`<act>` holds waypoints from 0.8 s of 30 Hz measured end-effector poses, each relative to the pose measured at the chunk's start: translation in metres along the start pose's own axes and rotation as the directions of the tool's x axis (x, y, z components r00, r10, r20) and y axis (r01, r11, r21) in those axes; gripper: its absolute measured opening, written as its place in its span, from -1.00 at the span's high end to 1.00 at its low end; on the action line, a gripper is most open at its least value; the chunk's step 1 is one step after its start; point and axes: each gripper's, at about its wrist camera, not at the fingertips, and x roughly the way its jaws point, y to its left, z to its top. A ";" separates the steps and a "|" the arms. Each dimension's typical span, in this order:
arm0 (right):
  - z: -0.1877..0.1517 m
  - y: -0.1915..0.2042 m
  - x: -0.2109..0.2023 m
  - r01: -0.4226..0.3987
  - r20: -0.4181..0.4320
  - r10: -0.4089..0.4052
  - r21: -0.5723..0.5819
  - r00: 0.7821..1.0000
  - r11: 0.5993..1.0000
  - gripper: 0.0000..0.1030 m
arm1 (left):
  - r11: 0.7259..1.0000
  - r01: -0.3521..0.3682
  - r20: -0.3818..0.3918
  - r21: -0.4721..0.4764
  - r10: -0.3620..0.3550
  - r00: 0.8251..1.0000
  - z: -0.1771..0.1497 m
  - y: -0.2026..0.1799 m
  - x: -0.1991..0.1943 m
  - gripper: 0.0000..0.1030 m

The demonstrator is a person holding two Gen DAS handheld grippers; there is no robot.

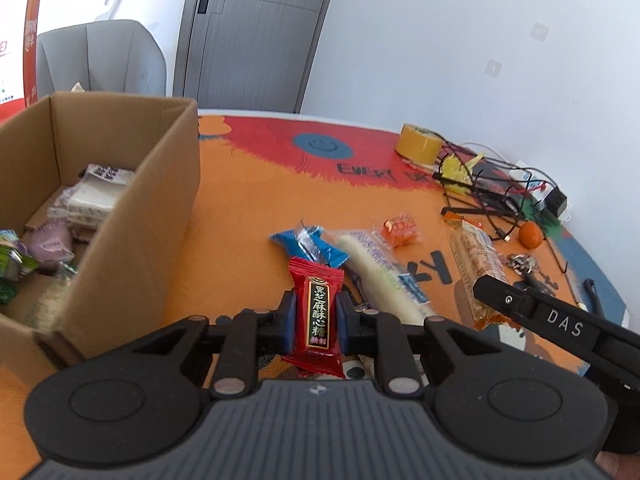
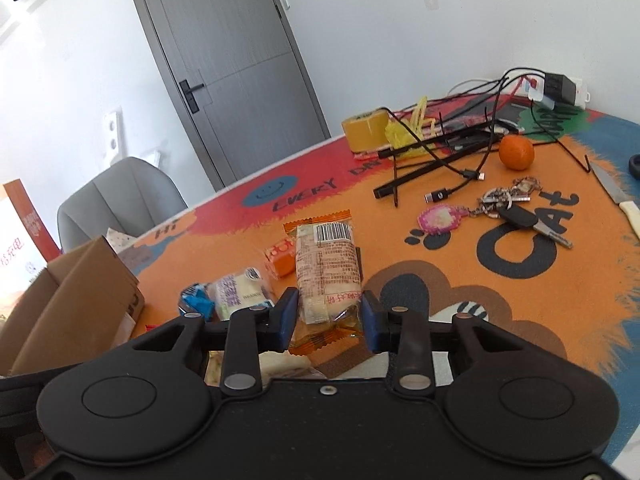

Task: Organize snacks
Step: 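Grasp the orange-wrapped cake with the right gripper while the left grasps the red pastry, then carry both snacks over the box and open both grippers to drop them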

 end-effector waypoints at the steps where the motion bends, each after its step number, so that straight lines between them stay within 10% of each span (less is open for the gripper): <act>1: 0.001 0.001 -0.003 -0.006 0.007 0.006 0.003 1.000 1.000 0.34 | 1.000 -0.001 0.007 0.004 0.001 1.000 0.001 -0.001 -0.002 0.63; 24: 0.017 0.053 -0.046 -0.141 0.087 0.143 -0.022 0.986 0.990 0.34 | 1.000 -0.024 0.180 -0.019 0.027 0.983 0.027 0.018 -0.085 0.62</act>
